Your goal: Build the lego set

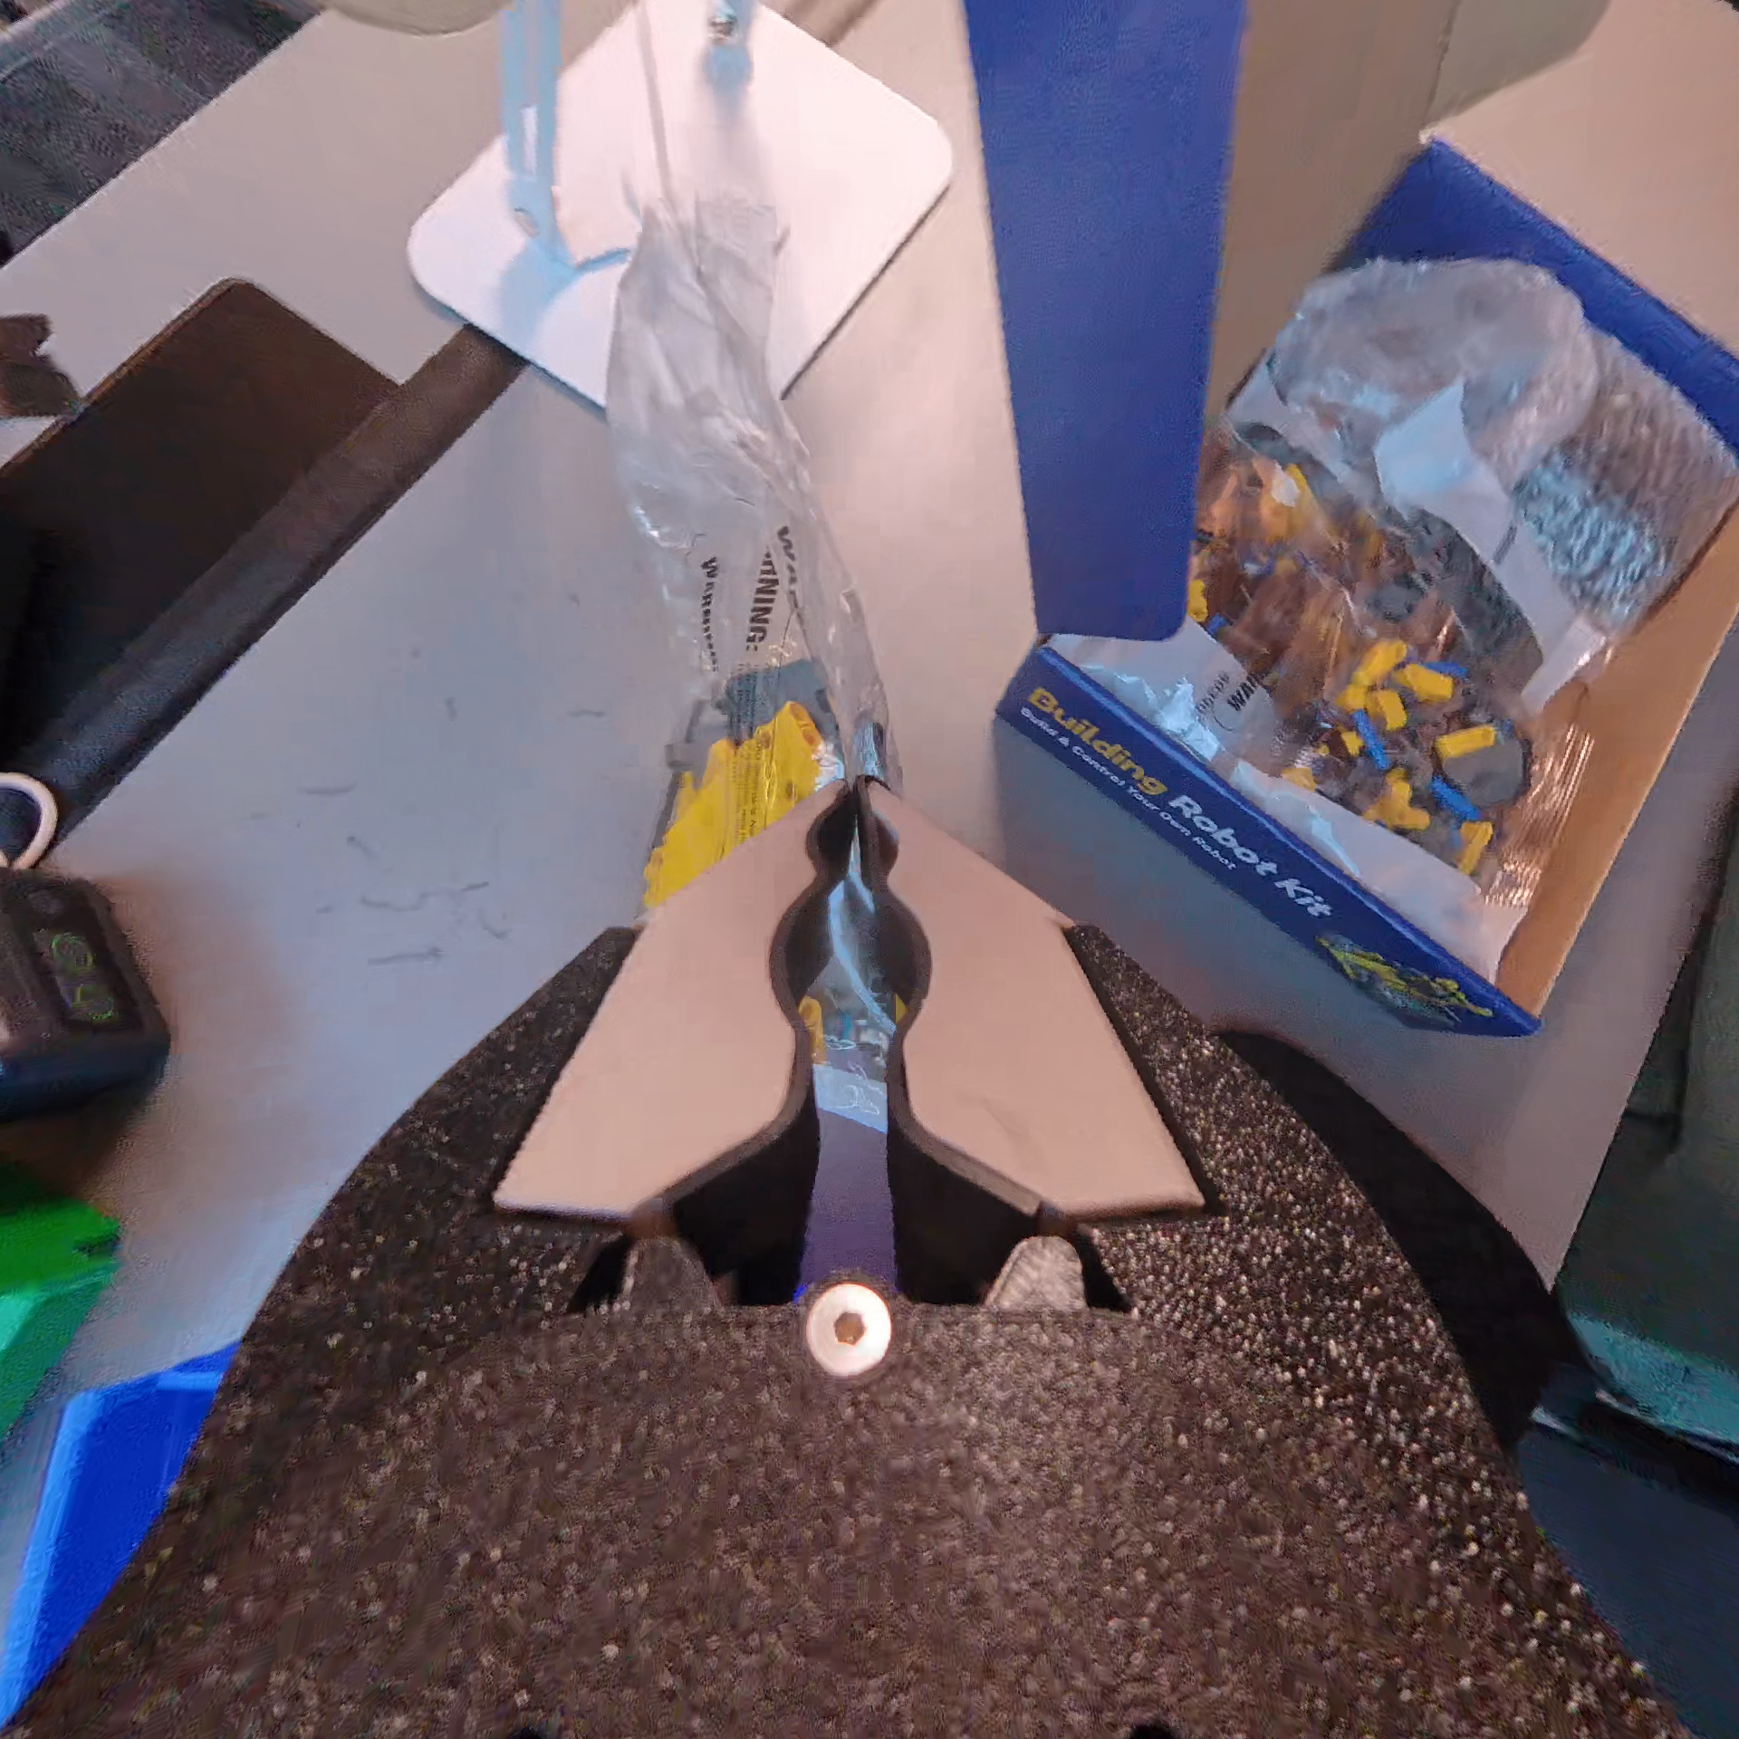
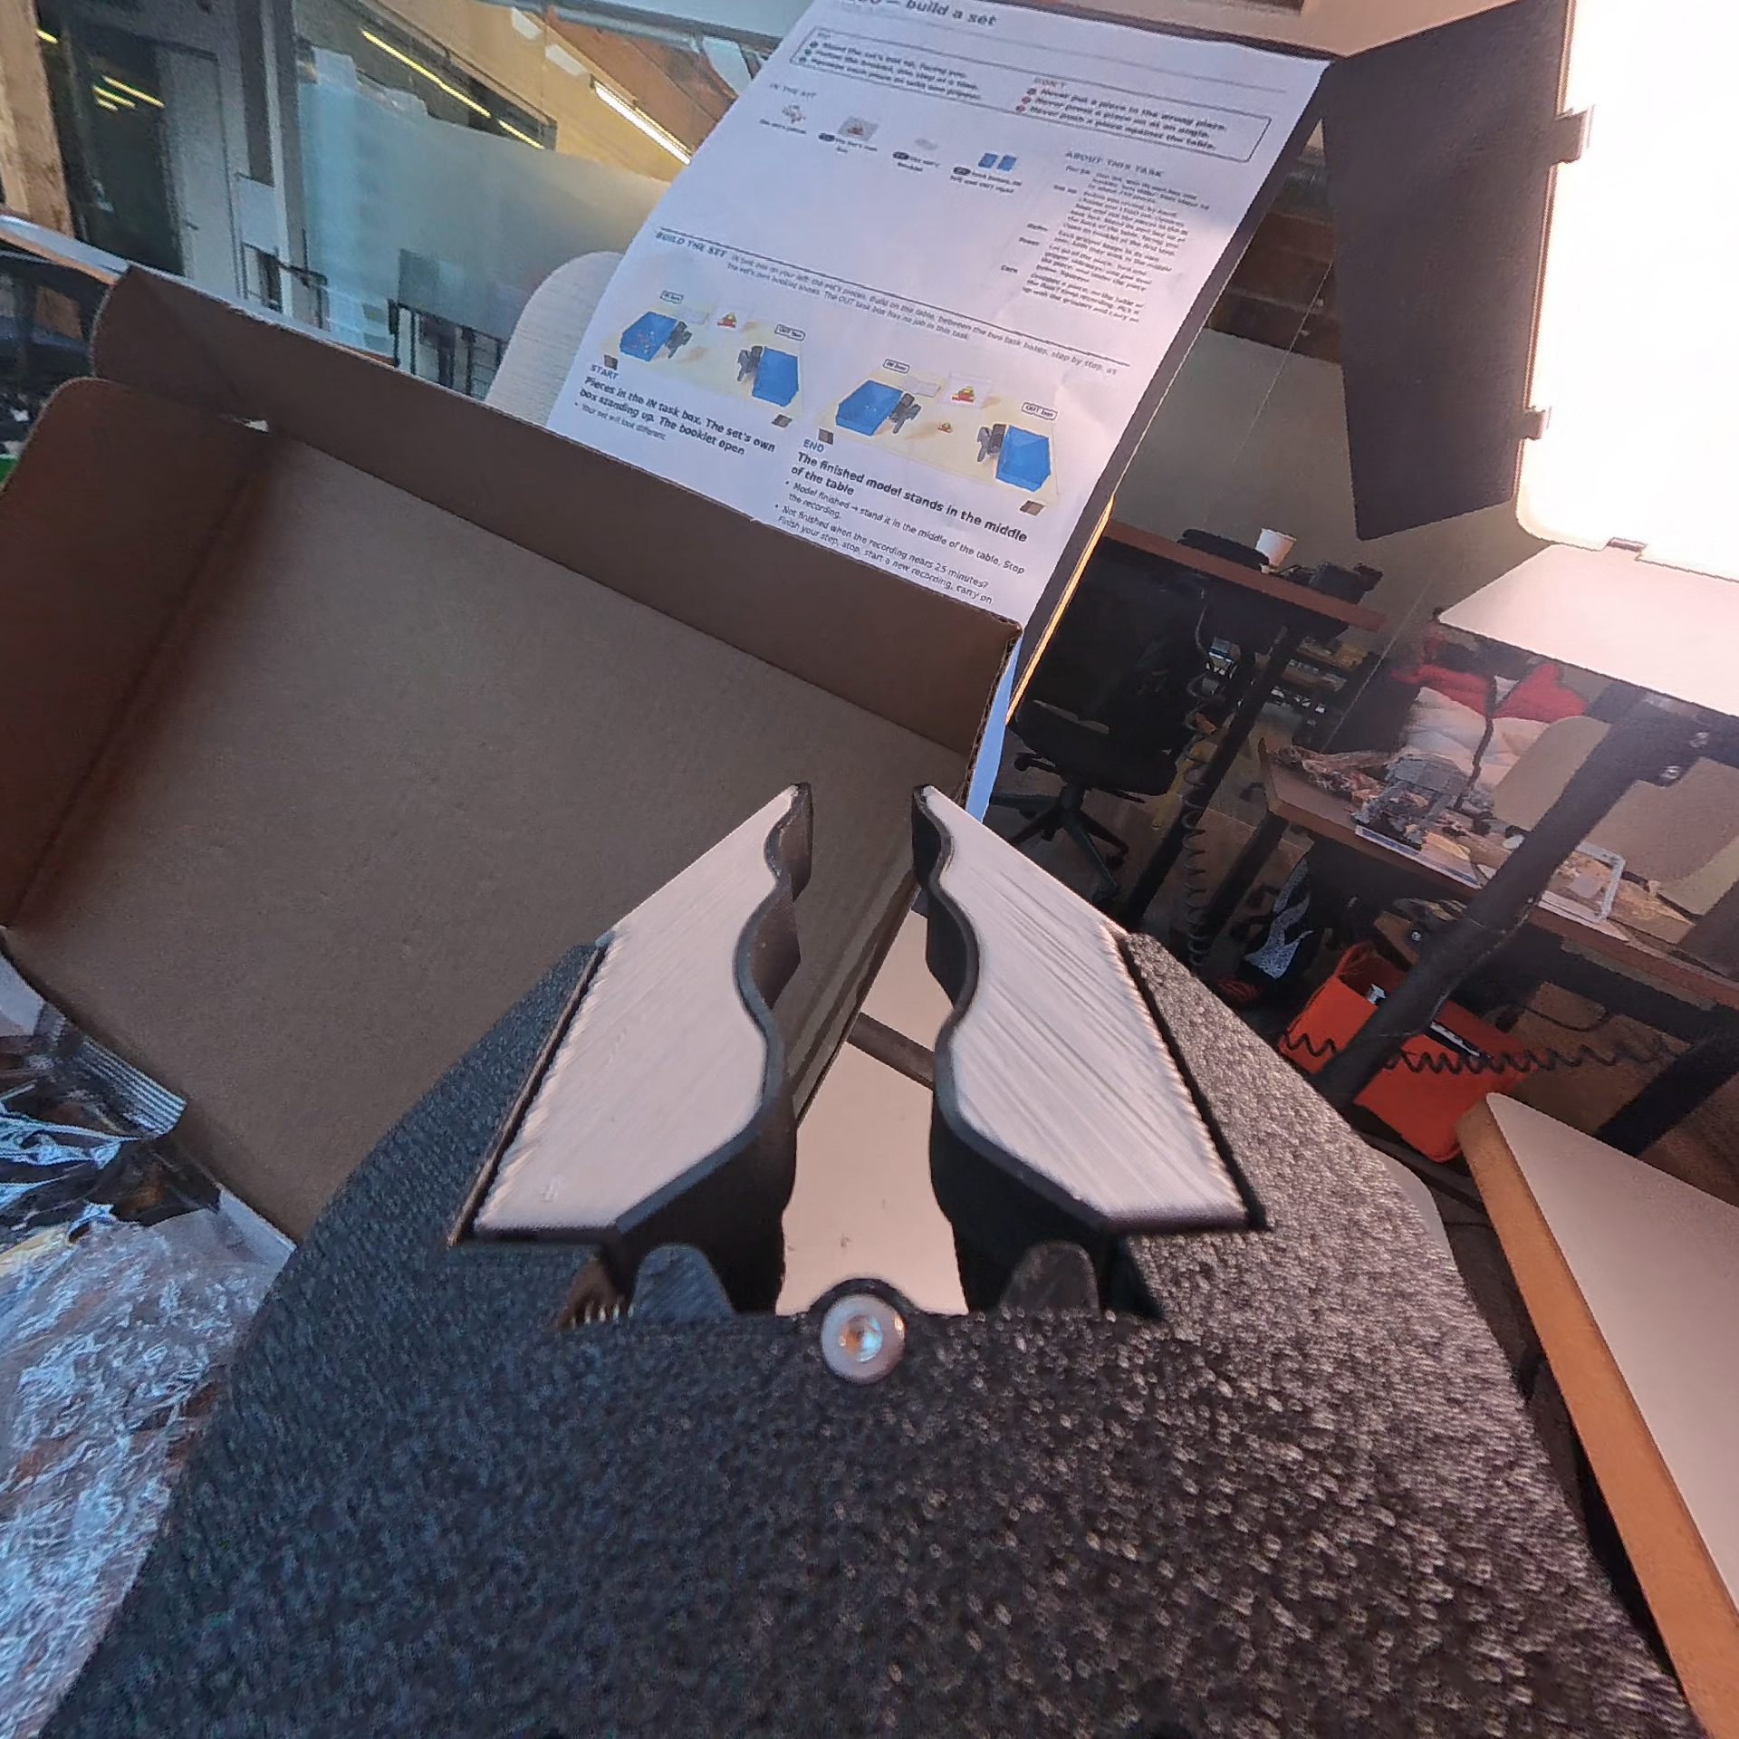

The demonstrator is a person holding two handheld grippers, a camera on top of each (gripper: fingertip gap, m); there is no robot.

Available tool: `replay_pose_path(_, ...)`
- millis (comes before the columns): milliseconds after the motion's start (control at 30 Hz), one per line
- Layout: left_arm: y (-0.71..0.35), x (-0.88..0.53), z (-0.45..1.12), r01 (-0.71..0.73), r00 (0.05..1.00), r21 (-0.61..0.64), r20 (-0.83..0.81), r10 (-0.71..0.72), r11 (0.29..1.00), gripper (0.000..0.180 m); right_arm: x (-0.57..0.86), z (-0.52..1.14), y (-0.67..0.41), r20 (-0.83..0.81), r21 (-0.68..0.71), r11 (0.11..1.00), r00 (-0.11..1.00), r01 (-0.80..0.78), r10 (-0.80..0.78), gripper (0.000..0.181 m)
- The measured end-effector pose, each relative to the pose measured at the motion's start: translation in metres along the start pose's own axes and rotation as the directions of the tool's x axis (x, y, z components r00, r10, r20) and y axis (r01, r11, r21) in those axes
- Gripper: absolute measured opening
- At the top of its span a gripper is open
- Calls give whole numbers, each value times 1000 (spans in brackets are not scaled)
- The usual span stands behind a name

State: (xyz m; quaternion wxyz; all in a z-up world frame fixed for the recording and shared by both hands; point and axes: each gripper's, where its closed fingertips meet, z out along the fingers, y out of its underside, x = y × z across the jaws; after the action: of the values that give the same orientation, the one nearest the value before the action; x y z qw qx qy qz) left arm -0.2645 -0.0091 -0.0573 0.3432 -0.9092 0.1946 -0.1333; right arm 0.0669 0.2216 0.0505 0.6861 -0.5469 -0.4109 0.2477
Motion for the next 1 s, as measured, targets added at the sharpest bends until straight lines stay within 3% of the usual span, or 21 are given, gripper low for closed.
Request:
replay_pose_path(267,24,-64,-12,134,979,-46,159,-126,990,0,2,-4,-1,-1,-1,1000,1000,5,-5,18)
replay_pose_path(533,-26,-19,-35,135,989,195,-91,-119,971,0,1,-2,0,-3,-2,1000,1000,4,-4,18)
replay_pose_path(633,2,-44,-22,202,979,86,12,-204,976,6,-1,0,0,-2,0,1000,1000,1,-1,19)
replay_pose_path(700,36,-73,-14,178,963,-70,216,-159,982,12,-1,0,0,-4,3,1000,1000,0,0,19)
replay_pose_path(767,49,-86,-12,140,943,-153,320,-85,978,27,-1,-1,0,-6,4,1000,1000,1,-1,19)
replay_pose_path(867,36,-80,-4,57,954,-138,299,-13,989,32,0,-1,0,-5,0,1000,1000,0,0,19)
replay_pose_path(1000,24,-50,24,-144,980,-193,111,167,971,47,-1,1,1,-4,-7,1000,1000,8,-8,19)
